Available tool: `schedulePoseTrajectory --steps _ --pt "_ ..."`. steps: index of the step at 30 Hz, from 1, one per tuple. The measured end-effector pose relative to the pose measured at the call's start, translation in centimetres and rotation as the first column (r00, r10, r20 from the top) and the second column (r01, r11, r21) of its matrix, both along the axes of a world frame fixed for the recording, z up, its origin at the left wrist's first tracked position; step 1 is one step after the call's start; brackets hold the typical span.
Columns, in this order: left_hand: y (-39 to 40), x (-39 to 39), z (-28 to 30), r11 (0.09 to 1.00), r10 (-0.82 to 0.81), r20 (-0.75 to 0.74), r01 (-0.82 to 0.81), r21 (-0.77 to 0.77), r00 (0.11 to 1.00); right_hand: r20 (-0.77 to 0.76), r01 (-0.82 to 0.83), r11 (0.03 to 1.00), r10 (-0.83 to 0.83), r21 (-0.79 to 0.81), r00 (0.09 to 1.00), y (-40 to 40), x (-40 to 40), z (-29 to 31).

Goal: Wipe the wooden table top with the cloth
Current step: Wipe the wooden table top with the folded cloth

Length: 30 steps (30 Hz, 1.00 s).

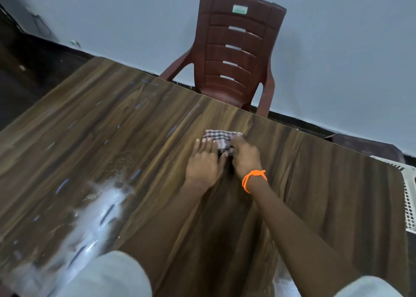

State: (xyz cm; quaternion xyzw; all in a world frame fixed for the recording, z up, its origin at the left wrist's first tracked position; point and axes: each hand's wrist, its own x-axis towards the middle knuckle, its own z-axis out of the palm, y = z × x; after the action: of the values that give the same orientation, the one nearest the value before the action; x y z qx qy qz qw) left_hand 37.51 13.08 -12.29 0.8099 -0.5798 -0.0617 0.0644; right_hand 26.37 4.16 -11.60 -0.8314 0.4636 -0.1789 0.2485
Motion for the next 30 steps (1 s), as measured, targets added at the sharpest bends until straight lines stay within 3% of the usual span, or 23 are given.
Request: schedulePoseTrajectory --steps 6,10,14,17,21,26,30 --pt "8.6 -2.8 0.1 0.993 -0.076 -0.066 0.07 -0.092 0.995 0.003 -0.177 0.981 0.178 -0.076 0.984 7.1 -5.3 -0.8" --pt "8.3 -5.7 0.6 0.986 -0.166 -0.078 0.165 -0.029 0.983 0.019 -0.121 0.989 0.123 -0.086 0.992 7.2 -9.0 -0.4" --pt "4.7 -4.0 1.3 0.978 -0.206 -0.005 0.206 0.025 0.979 0.095 0.018 0.997 -0.01 -0.079 0.995 5.5 -7.0 0.3" --pt "4.7 -2.1 1.1 0.987 -0.152 0.03 0.151 0.056 0.988 0.128 0.036 0.999 -0.033 -0.019 0.991 5.6 -3.8 0.6" --pt "9.1 -1.3 0.5 0.998 -0.022 -0.029 0.024 0.059 0.999 0.069 -0.087 0.995 0.09 -0.042 0.994 8.9 -1.6 0.6" --pt "16.5 -3.8 -0.1 0.999 -0.029 -0.1 0.025 -0.04 0.995 0.137 -0.171 0.985 0.172 -0.016 0.976 13.9 -5.3 -0.2" --pt "18.3 -8.3 -0.4 0.998 -0.055 -0.098 0.055 0.0 0.994 0.059 -0.23 0.973 0.231 -0.018 0.971 14.2 -9.2 0.4"
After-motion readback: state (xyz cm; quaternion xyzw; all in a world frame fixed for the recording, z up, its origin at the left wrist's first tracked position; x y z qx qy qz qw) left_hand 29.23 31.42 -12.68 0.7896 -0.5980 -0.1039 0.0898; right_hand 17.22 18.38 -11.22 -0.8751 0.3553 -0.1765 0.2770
